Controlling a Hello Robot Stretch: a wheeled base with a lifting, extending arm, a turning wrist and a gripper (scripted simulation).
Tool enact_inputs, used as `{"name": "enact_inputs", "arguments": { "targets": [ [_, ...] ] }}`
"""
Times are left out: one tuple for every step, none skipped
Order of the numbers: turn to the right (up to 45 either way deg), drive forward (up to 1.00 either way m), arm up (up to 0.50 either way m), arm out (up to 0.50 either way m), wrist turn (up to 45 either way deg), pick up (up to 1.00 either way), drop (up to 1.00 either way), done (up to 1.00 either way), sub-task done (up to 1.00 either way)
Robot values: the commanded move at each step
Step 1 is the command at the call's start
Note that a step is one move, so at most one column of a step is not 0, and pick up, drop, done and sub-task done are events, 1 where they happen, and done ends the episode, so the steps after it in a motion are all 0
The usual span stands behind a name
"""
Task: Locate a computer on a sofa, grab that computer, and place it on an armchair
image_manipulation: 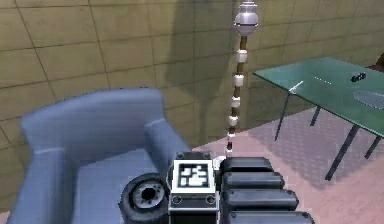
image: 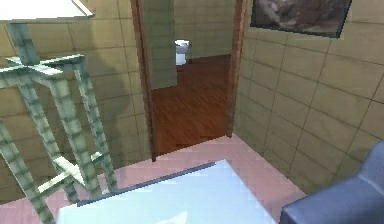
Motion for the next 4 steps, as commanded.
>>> {"name": "enact_inputs", "arguments": {
  "targets": [
    [0.0, 0.0, 0.0, 0.48, 0.0, 0.0, 0.0, 0.0, 0.0],
    [0.0, 0.0, 0.0, 0.0, 39.0, 0.0, 0.0, 0.0, 0.0],
    [0.0, 0.0, -0.32, 0.0, 0.0, 0.0, 0.0, 0.0, 0.0],
    [0.0, 0.0, -0.32, 0.0, 0.0, 0.0, 0.0, 0.0, 0.0]
  ]
}}
